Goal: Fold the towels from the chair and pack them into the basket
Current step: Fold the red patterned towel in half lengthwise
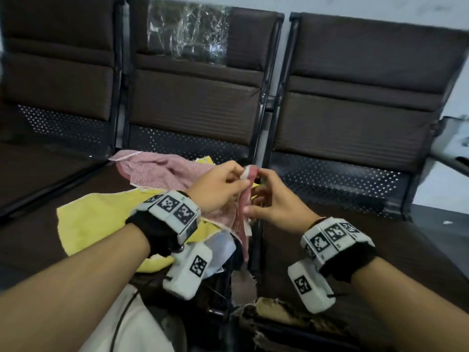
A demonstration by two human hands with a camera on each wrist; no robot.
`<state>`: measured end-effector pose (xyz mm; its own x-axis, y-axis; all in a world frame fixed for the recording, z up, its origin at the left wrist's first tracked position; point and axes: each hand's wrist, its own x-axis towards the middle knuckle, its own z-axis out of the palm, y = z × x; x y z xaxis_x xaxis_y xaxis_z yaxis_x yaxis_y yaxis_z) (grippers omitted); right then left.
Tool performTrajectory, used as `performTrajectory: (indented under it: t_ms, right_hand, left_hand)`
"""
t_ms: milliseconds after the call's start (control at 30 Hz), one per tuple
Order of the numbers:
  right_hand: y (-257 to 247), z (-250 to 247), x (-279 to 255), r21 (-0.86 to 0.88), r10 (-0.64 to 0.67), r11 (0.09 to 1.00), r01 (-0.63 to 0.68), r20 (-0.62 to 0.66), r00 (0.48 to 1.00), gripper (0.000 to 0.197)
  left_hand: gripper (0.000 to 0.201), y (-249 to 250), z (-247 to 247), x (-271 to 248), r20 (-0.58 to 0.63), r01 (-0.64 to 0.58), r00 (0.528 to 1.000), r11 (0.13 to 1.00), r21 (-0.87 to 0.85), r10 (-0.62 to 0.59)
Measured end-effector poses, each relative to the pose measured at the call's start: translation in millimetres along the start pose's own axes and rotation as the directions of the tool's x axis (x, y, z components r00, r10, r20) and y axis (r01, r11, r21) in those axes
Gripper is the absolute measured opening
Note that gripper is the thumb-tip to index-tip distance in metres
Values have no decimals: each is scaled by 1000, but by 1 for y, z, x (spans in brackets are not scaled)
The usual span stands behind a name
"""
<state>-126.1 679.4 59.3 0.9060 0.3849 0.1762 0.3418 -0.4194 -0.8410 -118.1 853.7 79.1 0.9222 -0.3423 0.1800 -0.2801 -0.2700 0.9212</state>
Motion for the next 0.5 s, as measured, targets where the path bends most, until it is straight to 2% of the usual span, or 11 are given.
performTrajectory:
  t_ms: [67,100,200,233,300,400,467,500]
  right_hand:
    - [-7,-14,-15,42,-67,997,69,-44,997,67]
    - [-9,-20,-21,38,-84,995,87,-74,994,55]
    - [-11,-32,-35,49,-106,991,121,-234,966,3]
    - [-10,-35,-38,39,-117,990,134,-296,948,9]
    - [-11,-42,-43,98,-107,984,149,-340,934,16]
    - [-15,-51,-50,347,-6,930,124,-323,946,21]
    - [-16,-55,-56,390,26,916,94,-291,956,19]
    - [-15,-57,-59,354,20,932,81,-272,962,16]
  left_hand:
    - [2,11,11,3,-27,-65,998,996,-57,63]
    - [5,16,16,4,-46,-96,995,993,-64,93]
    - [6,26,30,6,-89,-151,986,984,-90,143]
    - [5,28,35,6,-92,-155,985,982,-108,145]
    - [5,29,42,7,-84,-153,986,979,-132,143]
    - [6,31,51,9,-76,-148,987,980,-132,139]
    - [8,31,54,10,-98,-146,986,981,-128,134]
    - [10,32,56,11,-109,-142,986,982,-127,128]
